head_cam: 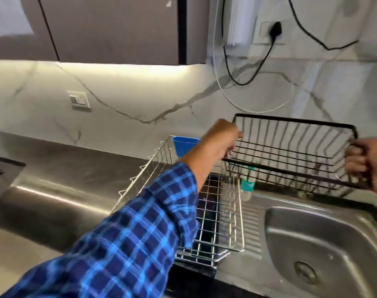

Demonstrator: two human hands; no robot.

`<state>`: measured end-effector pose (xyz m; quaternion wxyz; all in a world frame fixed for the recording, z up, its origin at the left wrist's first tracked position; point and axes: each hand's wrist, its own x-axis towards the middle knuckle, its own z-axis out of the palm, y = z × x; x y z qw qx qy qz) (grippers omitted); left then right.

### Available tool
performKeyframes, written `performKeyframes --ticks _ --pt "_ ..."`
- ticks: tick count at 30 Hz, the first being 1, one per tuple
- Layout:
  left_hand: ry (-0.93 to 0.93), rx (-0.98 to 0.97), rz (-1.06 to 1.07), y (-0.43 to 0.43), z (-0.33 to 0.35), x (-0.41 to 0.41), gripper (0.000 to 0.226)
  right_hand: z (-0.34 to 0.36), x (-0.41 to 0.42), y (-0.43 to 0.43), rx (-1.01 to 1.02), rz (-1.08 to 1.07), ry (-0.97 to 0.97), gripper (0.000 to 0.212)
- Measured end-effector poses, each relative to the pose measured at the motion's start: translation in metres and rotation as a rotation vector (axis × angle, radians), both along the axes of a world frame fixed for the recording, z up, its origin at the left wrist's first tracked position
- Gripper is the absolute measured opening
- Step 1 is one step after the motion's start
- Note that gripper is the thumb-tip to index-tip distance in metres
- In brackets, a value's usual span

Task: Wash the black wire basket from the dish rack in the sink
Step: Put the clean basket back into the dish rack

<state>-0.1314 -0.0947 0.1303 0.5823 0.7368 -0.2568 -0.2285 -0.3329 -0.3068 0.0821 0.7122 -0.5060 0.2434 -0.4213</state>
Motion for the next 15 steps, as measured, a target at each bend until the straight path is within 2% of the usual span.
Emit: performKeyframes --ticks 1,3,6,7,15 --pt "-0.01 0.033 -0.008 0.014 -0.002 0.015 0.022 0.008 0.005 0.011 0.067 -0.063 -0.015 0.027" --pt "-0.017 0.023 0.021 0.033 -0.007 0.037 0.028 0.021 0.029 0.041 0.097 -0.015 0.141 0.029" --pt "0.032 0.003 0.096 0.054 -0.017 0.065 0.022 0.02 0.067 0.071 0.106 0.027 0.205 0.03" --pt "0.054 0.006 0.122 0.06 -0.022 0.076 0.018 0.016 0.078 0.077 0.123 0.046 0.215 0.031" --pt "0.091 0.103 0.282 0.101 -0.079 0.161 0.035 -0.046 0.177 0.109 0.106 0.112 0.449 0.029"
